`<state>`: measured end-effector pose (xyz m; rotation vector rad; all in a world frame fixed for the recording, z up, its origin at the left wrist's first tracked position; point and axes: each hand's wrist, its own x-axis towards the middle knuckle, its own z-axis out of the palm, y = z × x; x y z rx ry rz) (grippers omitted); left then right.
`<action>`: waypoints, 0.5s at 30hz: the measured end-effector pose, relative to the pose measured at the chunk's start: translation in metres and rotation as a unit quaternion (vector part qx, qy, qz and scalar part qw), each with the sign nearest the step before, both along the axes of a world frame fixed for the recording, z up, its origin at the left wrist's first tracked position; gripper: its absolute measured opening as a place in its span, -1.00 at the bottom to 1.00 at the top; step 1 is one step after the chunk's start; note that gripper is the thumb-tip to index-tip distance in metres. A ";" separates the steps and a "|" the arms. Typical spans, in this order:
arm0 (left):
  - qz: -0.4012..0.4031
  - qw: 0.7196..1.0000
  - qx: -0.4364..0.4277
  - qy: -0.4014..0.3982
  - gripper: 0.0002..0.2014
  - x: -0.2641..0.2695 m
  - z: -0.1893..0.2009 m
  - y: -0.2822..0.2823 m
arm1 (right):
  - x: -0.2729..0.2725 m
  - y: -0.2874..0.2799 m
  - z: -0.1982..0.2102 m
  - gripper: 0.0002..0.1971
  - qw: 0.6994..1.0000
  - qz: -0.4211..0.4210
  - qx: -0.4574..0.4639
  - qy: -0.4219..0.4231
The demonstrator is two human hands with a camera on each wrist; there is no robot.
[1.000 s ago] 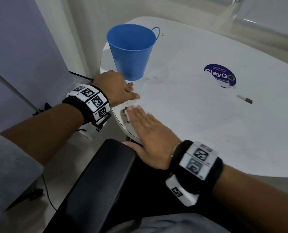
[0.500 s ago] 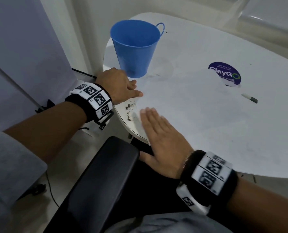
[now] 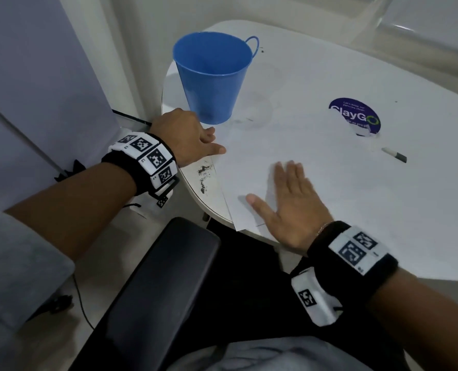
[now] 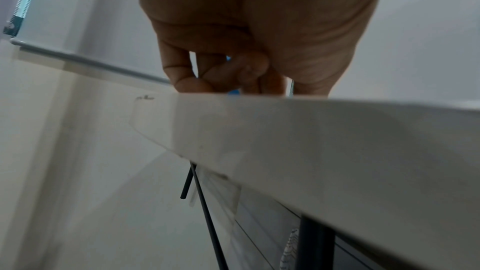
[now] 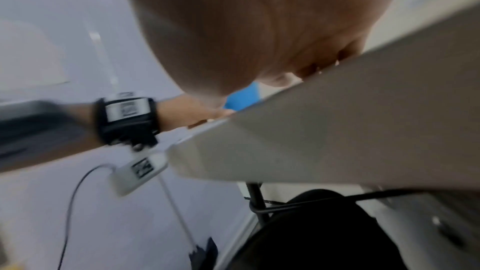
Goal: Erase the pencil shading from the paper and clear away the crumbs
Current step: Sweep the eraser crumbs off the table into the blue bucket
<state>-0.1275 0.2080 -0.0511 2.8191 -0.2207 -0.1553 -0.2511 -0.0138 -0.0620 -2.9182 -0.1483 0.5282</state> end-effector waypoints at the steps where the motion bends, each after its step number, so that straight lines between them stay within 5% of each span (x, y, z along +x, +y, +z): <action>1: 0.001 1.000 0.000 0.001 -0.50 0.000 0.001 0.000 | 0.003 0.003 0.000 0.07 1.000 -0.025 -0.003 0.018; 3: 0.007 1.000 0.002 0.001 -0.52 0.001 0.001 -0.001 | 0.000 0.027 0.001 0.13 0.999 0.024 0.011 0.022; 7: -0.002 1.000 0.011 -0.005 -0.52 -0.001 0.001 -0.001 | -0.016 0.062 0.005 -0.16 0.982 0.182 0.039 0.029; 13: -0.001 1.000 0.001 0.003 -0.49 0.000 -0.001 0.000 | 0.018 -0.002 0.005 -0.13 1.000 -0.026 -0.003 0.012; 15: -0.001 1.000 -0.001 0.003 -0.50 0.000 -0.002 -0.001 | 0.014 0.010 -0.005 -0.07 1.000 -0.003 -0.006 -0.001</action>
